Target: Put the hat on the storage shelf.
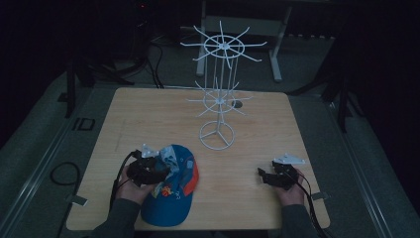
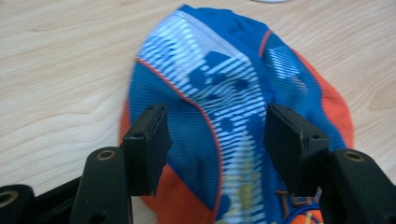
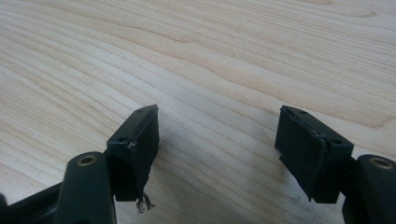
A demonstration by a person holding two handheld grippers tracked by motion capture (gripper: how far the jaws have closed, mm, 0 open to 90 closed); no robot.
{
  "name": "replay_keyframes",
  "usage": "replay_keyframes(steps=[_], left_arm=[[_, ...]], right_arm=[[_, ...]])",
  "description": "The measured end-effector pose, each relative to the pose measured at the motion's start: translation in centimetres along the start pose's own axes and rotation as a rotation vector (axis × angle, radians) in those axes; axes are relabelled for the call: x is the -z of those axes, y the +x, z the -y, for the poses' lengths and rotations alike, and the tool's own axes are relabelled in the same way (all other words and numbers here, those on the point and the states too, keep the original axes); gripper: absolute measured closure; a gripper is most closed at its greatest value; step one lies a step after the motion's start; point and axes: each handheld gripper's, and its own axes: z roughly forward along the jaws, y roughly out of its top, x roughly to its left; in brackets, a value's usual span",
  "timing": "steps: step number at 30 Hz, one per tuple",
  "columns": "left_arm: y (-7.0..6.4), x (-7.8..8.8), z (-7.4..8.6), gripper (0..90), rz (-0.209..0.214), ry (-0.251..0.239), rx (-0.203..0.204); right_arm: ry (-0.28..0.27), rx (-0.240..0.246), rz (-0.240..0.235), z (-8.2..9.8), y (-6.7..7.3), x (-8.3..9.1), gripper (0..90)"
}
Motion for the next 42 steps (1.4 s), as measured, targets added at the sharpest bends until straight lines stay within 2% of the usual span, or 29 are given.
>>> replay_keyframes(steps=[8, 15, 18, 20, 28, 32, 36, 40, 42], left_arm=[[-2.0, -1.0, -0.2, 38.0, 0.024, 0.025, -0.019], [-3.1, -1.7, 0.0, 35.2, 0.044, 0.045, -0.027], [-3.4, -2.1, 0.2, 31.7, 0.022, 0.063, -0.027], [-3.3, -2.3, 0.4, 29.0, 0.001, 0.085, -0.028], [-2.2, -3.1, 1.6, 28.6, -0.013, 0.148, 0.014], [-1.6, -3.7, 2.0, 36.6, -0.012, 0.194, 0.046], [-1.3, -3.7, 2.1, 47.1, -0.032, 0.199, 0.062], [-0.9, -3.5, 2.0, 68.6, -0.066, 0.210, 0.049], [-0.6, -3.4, 2.0, 78.2, -0.055, 0.212, 0.048]], right_arm=[[0.000, 0.000, 0.000, 0.0, 0.0, 0.0, 30.3], [0.000, 0.000, 0.000, 0.0, 0.0, 0.0, 30.3], [0.000, 0.000, 0.001, 0.0, 0.0, 0.0, 30.4], [0.000, 0.000, 0.001, 0.0, 0.0, 0.0, 30.3], [0.000, 0.000, 0.001, 0.0, 0.0, 0.0, 30.3], [-0.001, 0.000, 0.000, 0.0, 0.0, 0.0, 30.3], [-0.001, 0.001, 0.000, 0.0, 0.0, 0.0, 30.2], [-0.001, 0.001, 0.000, 0.0, 0.0, 0.0, 30.2], [-0.001, 0.001, 0.000, 0.0, 0.0, 0.0, 30.2]])
